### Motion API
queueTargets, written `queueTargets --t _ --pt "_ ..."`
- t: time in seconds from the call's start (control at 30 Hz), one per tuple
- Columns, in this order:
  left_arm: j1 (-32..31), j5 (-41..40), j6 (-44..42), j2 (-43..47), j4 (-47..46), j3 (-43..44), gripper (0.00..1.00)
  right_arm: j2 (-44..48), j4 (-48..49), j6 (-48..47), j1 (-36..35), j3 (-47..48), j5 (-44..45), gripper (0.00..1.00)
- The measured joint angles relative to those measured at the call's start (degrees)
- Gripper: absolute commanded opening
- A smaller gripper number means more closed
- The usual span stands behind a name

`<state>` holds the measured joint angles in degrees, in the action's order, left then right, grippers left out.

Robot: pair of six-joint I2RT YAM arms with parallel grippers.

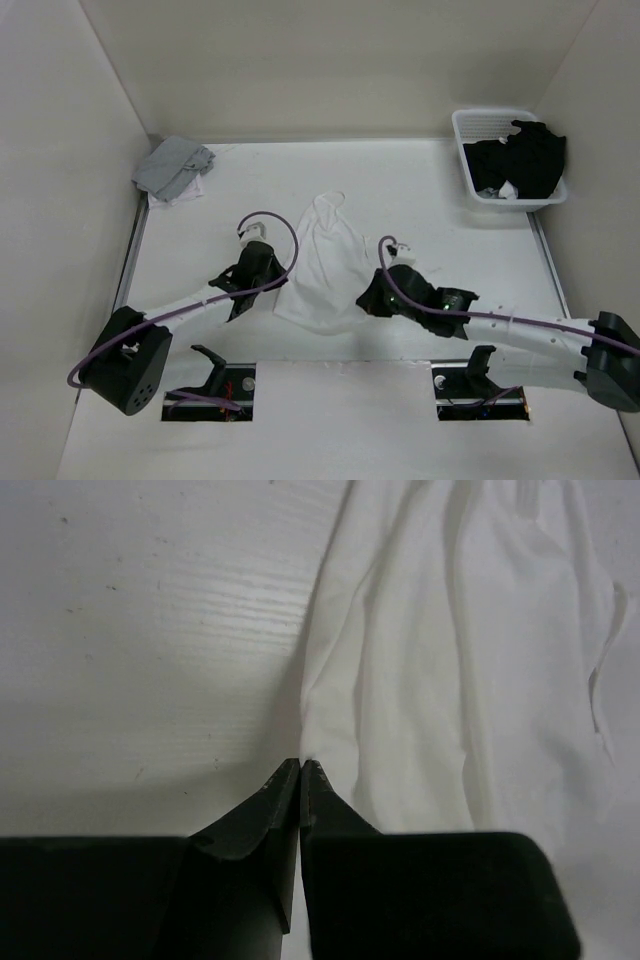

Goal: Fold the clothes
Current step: Flatten the tank top out

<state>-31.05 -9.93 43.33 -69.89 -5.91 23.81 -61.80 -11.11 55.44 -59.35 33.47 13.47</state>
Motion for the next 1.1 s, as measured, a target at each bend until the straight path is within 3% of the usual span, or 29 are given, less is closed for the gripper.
queueTargets --t 0.23,0.3,0.47,0.57,0.77,0.87,0.97,1.1 --pt "1.42 -0.39 0.59 0.15 0.00 0.22 0.02 6.73 0.28 -5.11 8.98 -0.66 1.55 0.00" --pt "2.23 -0.46 0.85 0.26 0.35 0.39 0.02 7.76 2.91 -5.99 16.50 -1.07 1.51 0.00" --pt "2.91 -0.55 1.73 1.29 1.73 3.98 0.01 5.29 6.21 -7.58 21.77 -0.96 -0.74 0.00" --pt "3.23 -0.48 1.97 2.40 4.63 10.93 0.01 3.45 3.72 -10.71 21.75 3.67 -1.60 0.00" --pt "7.06 0.13 2.27 -0.02 5.64 38.05 0.01 0.66 2.86 -18.49 21.70 28.98 -2.60 0.01" --pt "7.87 -0.15 1.73 0.57 5.77 44.74 0.02 3.37 4.24 -20.35 20.44 35.08 -2.99 0.01" --pt "6.86 -1.14 0.44 4.13 6.93 45.92 0.03 8.22 5.35 -20.09 17.86 32.24 -3.37 0.01" --pt "4.98 -2.54 -1.20 10.40 11.65 38.51 0.06 14.60 6.51 -15.56 13.42 16.37 -3.39 0.01"
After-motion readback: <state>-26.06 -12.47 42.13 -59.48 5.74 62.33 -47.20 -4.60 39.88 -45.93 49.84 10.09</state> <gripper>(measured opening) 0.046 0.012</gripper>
